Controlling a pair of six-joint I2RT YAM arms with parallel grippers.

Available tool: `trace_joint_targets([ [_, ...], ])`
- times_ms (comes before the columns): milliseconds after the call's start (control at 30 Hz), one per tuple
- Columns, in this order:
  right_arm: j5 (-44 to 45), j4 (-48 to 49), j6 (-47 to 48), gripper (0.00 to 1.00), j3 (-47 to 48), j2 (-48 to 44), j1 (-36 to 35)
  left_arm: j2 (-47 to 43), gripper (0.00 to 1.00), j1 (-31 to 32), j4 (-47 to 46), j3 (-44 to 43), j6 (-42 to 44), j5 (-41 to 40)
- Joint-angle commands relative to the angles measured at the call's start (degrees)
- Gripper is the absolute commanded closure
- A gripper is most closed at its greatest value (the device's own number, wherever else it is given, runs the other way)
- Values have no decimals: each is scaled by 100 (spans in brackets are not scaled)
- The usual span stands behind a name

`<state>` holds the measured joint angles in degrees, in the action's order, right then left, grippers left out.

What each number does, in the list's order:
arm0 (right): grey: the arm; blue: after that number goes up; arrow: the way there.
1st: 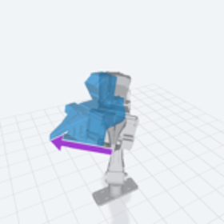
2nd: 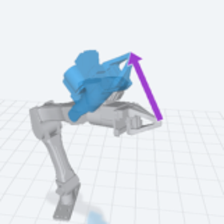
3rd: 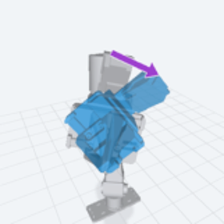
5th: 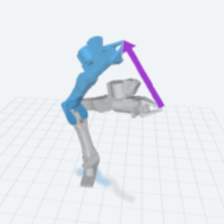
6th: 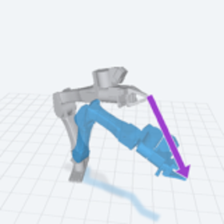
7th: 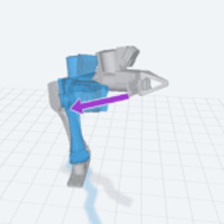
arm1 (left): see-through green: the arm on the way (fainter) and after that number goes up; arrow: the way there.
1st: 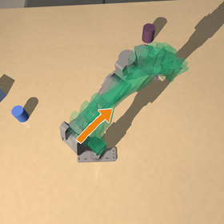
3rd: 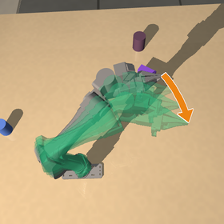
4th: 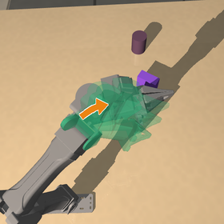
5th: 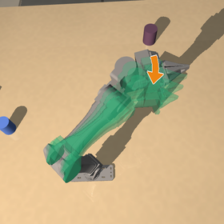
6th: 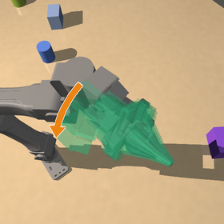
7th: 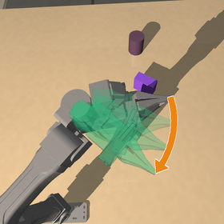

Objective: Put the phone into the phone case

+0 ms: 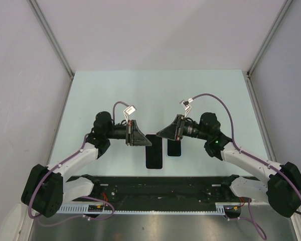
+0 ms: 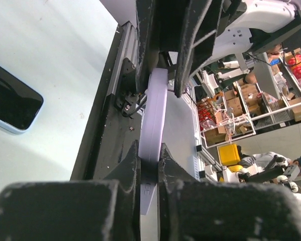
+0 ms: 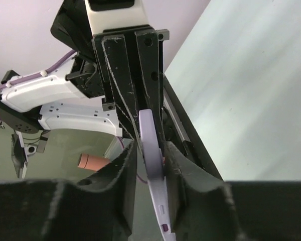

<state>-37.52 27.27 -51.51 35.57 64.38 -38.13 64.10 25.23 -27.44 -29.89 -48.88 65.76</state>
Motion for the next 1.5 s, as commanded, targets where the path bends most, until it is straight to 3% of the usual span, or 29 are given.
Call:
trace_joint_targets([
  [0,-71,-151,-9,57,46,-75,-116,42,100,34,-7,-368,256,-230],
  [100,-133,-318,132,47,38,-127,-125,42,100,34,19,-438,248,-256],
  [233,-37,-485,255,50,-68,-206,-151,-20,100,34,55,-483,239,-361],
  [267,-28,-477,281,53,-155,-233,-151,-29,100,34,72,-483,239,-379],
  [367,104,-564,342,82,-270,-356,-142,-37,100,34,177,-500,309,-449],
  [400,148,-608,378,95,-270,-417,-142,-46,100,34,282,-500,388,-484],
  [467,218,-670,396,100,-279,-470,-133,-73,100,34,397,-500,493,-598],
  [567,236,-653,361,100,-270,-549,-63,-108,82,34,529,-500,599,-643],
  [600,245,-652,308,100,-270,-558,-37,-108,70,34,538,-492,599,-643],
  [700,210,-530,177,100,-279,-497,33,-82,54,34,678,-518,678,-704],
  [767,96,-345,115,100,-279,-365,34,-20,53,34,757,-535,731,-783],
  [867,51,-318,79,100,-270,-233,-28,103,71,34,635,-562,635,-793],
  [900,78,-327,105,100,-288,-224,-45,121,82,34,600,-571,608,-827],
  [1000,139,-292,97,100,-332,-215,33,191,96,34,661,-588,678,-871],
  [1233,254,-125,9,94,-340,-14,279,296,100,17,1715,-852,1320,-1336],
  [1433,122,139,-123,65,-340,356,324,594,100,-79,2155,-1010,1469,-1531],
  [1467,165,78,-97,53,-332,347,367,665,100,-106,2199,-1027,1469,-1470],
])
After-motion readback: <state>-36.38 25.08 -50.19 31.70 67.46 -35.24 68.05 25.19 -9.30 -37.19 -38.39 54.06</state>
